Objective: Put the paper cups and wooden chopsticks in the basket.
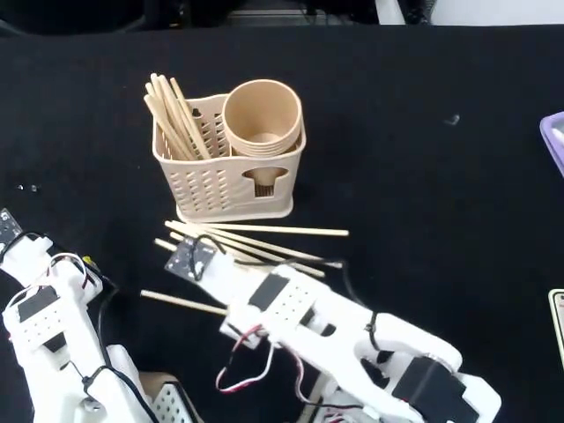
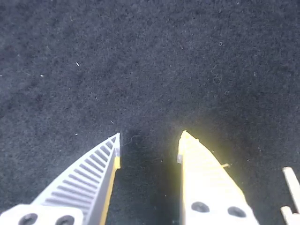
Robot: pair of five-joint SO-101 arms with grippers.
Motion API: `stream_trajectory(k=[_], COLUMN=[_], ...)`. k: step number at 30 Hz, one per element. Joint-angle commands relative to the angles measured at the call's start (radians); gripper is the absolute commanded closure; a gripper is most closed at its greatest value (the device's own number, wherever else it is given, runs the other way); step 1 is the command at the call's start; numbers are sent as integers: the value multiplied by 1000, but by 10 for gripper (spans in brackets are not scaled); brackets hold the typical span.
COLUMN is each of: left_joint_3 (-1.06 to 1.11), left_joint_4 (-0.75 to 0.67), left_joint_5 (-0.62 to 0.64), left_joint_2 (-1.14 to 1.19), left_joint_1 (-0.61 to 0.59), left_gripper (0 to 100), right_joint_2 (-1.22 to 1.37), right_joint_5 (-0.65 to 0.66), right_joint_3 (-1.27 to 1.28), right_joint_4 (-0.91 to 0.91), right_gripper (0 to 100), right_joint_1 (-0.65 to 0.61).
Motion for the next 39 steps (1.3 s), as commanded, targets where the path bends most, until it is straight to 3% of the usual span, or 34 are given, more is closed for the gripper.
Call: stream_trajectory(k=[1, 9, 15, 22, 30, 39], left_joint_3=[-24, -24, -25, -25, -27, -27], left_joint_4=[-15, -15, -15, -15, -15, -15], left_joint_5=[-2, -2, -2, -2, -2, -2], left_joint_2=[-14, -14, -14, -14, -14, -14], left_joint_1=[10, 10, 10, 10, 10, 10], left_gripper=[795, 795, 795, 795, 795, 795], right_joint_2=[-5, -5, -5, -5, 2, 2], right_joint_5=[40, 41, 43, 35, 20, 23], right_joint_3=[-24, -137, -99, -125, -50, -19], right_joint_4=[9, 133, 87, 161, 72, -18], right_gripper=[807, 810, 935, 863, 845, 842], right_joint_1=[37, 35, 32, 21, -126, 20])
